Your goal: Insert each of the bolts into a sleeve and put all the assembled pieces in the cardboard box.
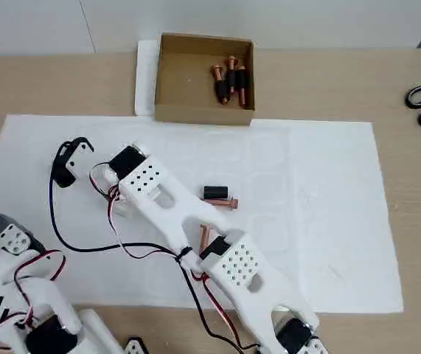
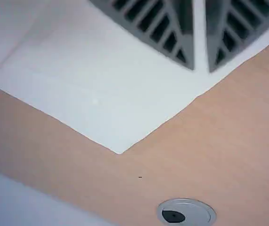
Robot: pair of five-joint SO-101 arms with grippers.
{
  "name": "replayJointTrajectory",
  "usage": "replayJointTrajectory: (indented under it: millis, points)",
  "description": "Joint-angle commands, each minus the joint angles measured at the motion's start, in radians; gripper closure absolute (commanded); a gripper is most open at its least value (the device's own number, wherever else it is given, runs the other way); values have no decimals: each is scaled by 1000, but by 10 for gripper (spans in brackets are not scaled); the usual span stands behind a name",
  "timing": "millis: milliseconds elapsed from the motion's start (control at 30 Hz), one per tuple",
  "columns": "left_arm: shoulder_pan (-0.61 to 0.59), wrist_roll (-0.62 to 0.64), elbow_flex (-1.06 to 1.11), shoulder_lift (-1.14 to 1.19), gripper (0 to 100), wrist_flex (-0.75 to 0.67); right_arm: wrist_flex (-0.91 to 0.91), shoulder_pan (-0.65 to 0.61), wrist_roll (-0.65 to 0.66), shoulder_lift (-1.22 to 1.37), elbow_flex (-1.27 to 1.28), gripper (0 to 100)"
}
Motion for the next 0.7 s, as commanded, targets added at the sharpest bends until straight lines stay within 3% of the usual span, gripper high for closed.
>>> replayJointTrajectory:
  millis: [0, 100, 433, 567, 667]
  points:
    - [-2, 6, -44, -9, 994, 5, -5, 7, 6, -7, -9, 902]
    - [-2, 6, -44, -9, 994, 5, -5, 7, 6, -7, -9, 994]
    - [-2, 8, -51, -11, 994, 18, 90, 42, 5, -53, -60, 995]
    - [25, 8, -116, -8, 994, 158, 193, 111, 0, -114, -157, 995]
    - [144, 8, -165, -6, 994, 304, 209, 199, -78, -180, -203, 995]
